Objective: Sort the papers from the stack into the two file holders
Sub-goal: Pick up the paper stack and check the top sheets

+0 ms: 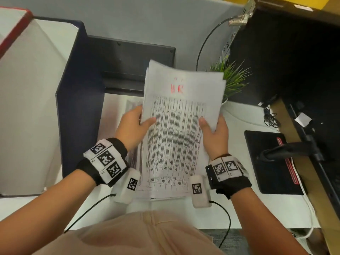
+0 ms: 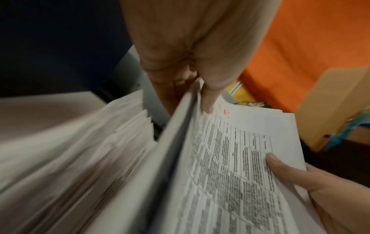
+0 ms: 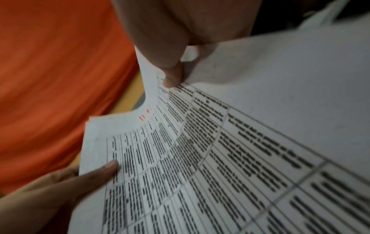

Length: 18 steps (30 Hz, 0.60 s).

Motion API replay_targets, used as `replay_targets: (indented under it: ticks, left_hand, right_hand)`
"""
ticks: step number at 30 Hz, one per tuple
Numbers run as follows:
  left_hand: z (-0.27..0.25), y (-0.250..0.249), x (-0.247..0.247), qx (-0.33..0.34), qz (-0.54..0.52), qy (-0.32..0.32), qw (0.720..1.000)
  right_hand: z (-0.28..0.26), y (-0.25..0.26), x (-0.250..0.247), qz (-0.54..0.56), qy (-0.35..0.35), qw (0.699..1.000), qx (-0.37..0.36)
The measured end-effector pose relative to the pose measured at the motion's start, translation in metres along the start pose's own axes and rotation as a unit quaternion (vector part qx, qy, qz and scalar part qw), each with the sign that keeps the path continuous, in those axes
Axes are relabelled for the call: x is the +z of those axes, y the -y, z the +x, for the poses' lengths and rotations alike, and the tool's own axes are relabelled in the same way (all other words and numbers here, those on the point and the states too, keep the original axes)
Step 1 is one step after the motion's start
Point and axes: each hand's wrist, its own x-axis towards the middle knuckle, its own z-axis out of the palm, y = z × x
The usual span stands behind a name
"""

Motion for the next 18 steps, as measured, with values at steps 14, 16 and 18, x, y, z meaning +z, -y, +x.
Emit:
replay_targets:
  ticks: [14,16,18]
  left_hand:
    - [-0.005,-0.016,0.001,0.035,-0.070,-0.146,0.986]
    - [-0.004,-0.013,0.002,0.043,-0.088,-0.157,0.983]
    - [-0.006,-0.004,0.008,0.009,-0.070,-0.132,0.989]
  right_hand:
    - [-0.010,0.029,0.011,0.053,-0.025,0.997,-0.056]
    - [-0.009,0.025,0.010,0.054,-0.021,0.997,-0.059]
    - [-0.012,0.018,0.013,0.019,-0.010,0.999,-0.044]
